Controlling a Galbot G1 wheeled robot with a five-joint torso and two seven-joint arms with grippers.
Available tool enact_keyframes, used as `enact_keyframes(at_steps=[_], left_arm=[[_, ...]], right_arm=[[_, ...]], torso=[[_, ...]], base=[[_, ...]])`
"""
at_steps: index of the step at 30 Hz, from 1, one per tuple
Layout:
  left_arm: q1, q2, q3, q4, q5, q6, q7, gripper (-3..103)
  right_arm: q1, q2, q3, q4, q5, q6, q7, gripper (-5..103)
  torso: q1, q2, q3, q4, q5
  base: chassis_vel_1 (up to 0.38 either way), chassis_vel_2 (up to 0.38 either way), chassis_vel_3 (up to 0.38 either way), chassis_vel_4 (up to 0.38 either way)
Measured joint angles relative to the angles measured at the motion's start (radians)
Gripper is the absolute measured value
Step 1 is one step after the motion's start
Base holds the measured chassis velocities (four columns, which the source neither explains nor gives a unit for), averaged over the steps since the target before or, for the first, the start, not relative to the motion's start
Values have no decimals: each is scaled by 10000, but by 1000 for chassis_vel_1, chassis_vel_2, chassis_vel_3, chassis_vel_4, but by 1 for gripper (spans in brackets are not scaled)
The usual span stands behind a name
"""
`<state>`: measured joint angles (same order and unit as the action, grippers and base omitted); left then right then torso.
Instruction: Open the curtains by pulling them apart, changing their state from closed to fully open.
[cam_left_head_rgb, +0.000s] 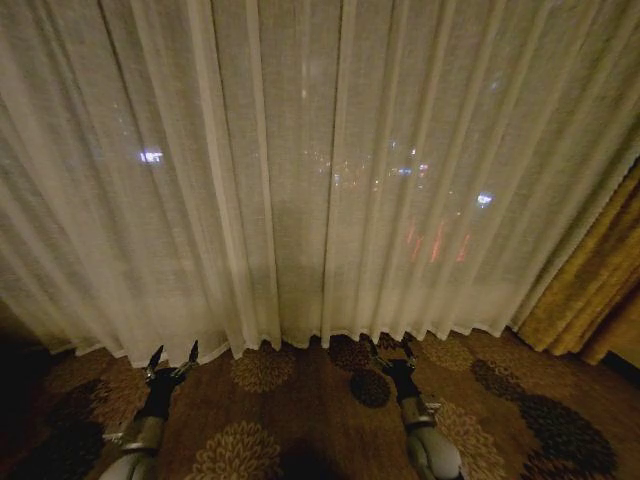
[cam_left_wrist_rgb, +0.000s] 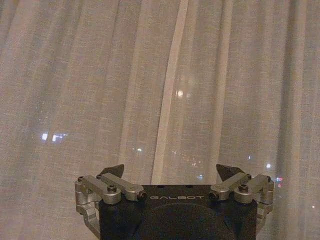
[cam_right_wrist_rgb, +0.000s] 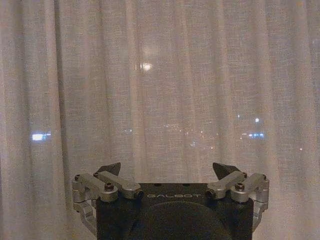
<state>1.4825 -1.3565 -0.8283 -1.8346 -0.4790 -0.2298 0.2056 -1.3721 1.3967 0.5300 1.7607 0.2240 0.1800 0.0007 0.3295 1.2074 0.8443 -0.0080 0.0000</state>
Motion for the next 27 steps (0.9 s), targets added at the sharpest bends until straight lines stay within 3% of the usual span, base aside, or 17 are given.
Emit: enact_keyframes(at_steps=[27], left_arm=[[-1, 0, 0, 0, 0, 0, 0, 100]], right_arm=[[393, 215, -536, -316, -278, 111, -418, 100]], torso=[[0, 0, 0, 0, 0]], base=[[0, 0, 0, 0]])
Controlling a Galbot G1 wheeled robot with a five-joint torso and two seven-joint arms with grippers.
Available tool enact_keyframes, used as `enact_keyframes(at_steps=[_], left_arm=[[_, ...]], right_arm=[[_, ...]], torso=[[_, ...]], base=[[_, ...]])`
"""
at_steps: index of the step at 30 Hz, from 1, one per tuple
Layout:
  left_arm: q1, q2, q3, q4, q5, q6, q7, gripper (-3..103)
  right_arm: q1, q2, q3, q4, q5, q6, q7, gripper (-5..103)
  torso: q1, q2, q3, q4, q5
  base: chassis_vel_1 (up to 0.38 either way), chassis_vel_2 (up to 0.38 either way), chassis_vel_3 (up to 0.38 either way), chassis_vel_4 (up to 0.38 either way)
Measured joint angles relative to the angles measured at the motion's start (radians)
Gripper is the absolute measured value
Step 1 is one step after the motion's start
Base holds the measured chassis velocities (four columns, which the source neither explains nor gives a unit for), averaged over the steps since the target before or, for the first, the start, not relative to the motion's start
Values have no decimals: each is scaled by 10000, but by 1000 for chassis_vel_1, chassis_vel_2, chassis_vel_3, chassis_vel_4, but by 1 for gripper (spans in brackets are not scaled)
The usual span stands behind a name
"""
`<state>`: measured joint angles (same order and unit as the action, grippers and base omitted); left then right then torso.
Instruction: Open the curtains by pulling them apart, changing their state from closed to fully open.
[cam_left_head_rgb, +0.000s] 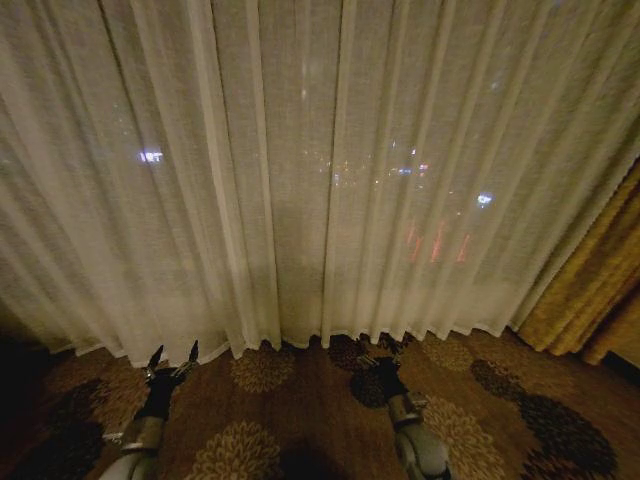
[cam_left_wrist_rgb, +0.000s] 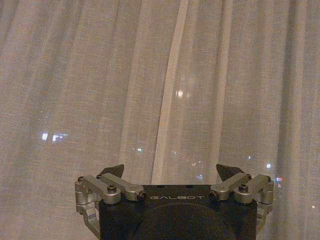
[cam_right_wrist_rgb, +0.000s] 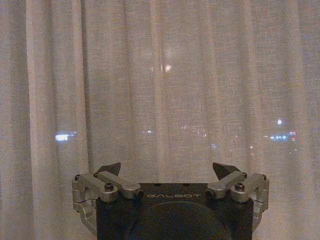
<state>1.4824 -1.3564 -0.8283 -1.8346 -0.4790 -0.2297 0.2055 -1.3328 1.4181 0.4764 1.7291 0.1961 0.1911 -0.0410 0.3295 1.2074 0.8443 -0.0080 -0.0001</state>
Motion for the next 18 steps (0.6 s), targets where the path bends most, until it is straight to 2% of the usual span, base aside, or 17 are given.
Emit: enact_keyframes(at_steps=[18], left_arm=[[1, 0, 0, 0, 0, 0, 0, 100]], right_arm=[[-255, 48, 70, 69, -85, 94, -179, 100]], torso=[[0, 0, 0, -1, 0]], base=[[0, 0, 0, 0]])
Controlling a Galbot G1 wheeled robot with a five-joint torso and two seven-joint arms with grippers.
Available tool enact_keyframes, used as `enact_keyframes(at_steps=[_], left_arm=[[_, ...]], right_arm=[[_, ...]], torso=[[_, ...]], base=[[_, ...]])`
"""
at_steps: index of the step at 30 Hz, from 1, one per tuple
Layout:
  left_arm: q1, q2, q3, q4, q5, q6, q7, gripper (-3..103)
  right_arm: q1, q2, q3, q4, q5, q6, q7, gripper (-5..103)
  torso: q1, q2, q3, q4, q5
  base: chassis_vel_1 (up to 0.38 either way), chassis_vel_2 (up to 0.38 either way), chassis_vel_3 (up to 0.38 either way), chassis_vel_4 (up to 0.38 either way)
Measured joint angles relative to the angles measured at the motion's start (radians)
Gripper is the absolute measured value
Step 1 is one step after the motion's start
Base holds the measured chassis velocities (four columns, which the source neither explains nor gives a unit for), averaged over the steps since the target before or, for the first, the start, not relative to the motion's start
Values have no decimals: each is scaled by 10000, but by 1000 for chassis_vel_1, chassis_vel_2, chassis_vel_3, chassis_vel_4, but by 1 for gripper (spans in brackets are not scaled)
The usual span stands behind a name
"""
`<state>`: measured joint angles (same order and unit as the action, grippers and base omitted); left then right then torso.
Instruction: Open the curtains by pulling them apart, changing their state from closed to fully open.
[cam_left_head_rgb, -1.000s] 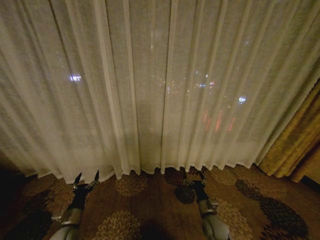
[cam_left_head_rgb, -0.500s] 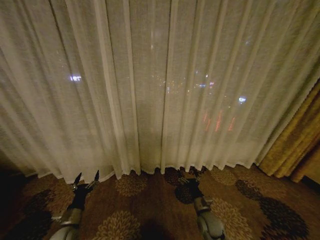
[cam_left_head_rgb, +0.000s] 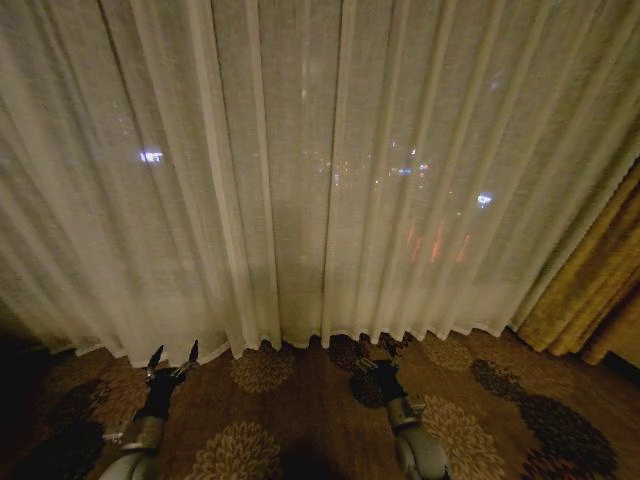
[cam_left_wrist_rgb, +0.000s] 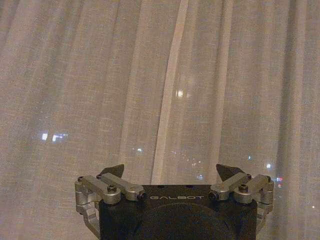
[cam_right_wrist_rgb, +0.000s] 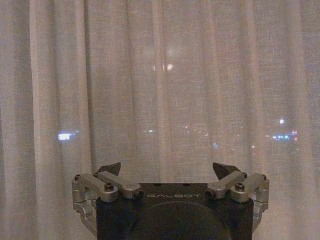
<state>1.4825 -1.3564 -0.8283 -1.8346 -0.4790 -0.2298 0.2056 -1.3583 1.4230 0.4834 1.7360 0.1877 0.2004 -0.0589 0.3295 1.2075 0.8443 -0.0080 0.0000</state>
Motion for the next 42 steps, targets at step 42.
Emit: enact_keyframes(at_steps=[42], left_arm=[[-1, 0, -2, 0, 0, 0, 0, 100]], right_arm=[[-68, 37, -168, -27, -37, 344, -801, 100]], torso=[[1, 0, 0, 4, -6]], base=[[-231, 232, 241, -235]])
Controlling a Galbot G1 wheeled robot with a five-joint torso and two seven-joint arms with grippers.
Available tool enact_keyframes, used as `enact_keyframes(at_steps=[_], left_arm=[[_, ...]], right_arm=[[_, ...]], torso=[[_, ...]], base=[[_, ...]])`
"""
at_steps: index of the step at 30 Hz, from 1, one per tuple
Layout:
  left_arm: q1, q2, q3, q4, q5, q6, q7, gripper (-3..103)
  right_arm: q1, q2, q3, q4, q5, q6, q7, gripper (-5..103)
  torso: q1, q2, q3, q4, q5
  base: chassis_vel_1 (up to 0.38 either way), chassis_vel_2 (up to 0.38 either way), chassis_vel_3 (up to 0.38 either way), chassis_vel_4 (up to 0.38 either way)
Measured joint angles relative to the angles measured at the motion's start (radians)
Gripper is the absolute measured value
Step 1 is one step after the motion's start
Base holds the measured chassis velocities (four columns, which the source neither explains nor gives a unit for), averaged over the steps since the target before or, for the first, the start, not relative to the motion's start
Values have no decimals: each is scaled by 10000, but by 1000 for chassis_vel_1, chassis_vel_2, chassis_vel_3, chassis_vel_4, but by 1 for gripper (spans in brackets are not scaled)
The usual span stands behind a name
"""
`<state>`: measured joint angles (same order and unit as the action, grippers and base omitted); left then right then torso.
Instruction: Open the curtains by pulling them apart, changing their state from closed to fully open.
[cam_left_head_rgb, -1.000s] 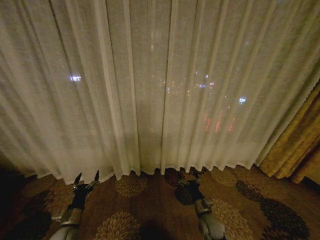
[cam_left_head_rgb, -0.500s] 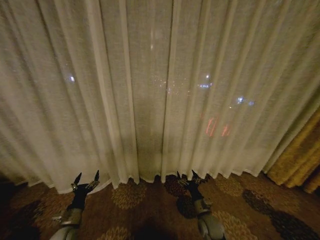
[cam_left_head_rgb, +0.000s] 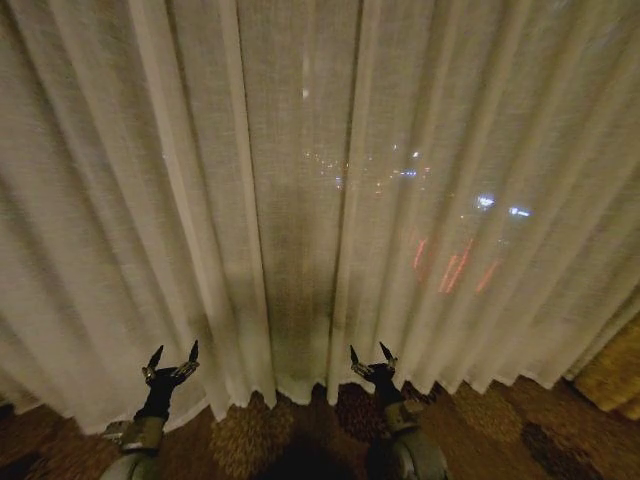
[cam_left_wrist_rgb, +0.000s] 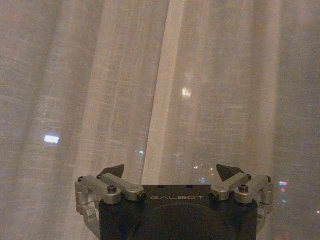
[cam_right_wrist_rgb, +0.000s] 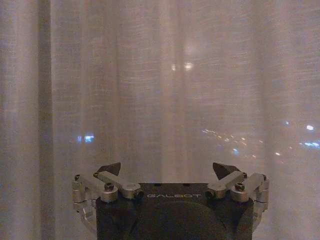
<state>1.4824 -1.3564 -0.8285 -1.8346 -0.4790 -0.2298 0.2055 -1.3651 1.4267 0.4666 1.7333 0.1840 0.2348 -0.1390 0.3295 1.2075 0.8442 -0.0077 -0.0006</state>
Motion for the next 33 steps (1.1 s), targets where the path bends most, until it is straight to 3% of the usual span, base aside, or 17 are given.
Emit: enact_keyframes(at_steps=[4, 10, 14, 33], left_arm=[[0, 0, 2, -1, 0, 0, 0, 100], [-4, 0, 5, -1, 0, 0, 0, 100], [3, 0, 3, -1, 0, 0, 0, 100], [1, 0, 2, -1, 0, 0, 0, 100]], right_arm=[[135, 25, -51, -162, 207, 334, -32, 100], [490, 28, -93, -535, -327, 495, 488, 100], [807, 21, -389, -843, -919, 441, 1000, 100], [2647, 77, -1208, -2460, -726, 471, 1554, 100]], torso=[[3, -3, 2, -3, 12], [18, -8, 7, -5, 3], [-14, 4, -5, -3, 4], [-2, -1, 0, -3, 5]], base=[[-332, 342, 337, -315], [-188, 151, 135, -133], [15, -7, -5, 9], [16, -12, -17, 19]])
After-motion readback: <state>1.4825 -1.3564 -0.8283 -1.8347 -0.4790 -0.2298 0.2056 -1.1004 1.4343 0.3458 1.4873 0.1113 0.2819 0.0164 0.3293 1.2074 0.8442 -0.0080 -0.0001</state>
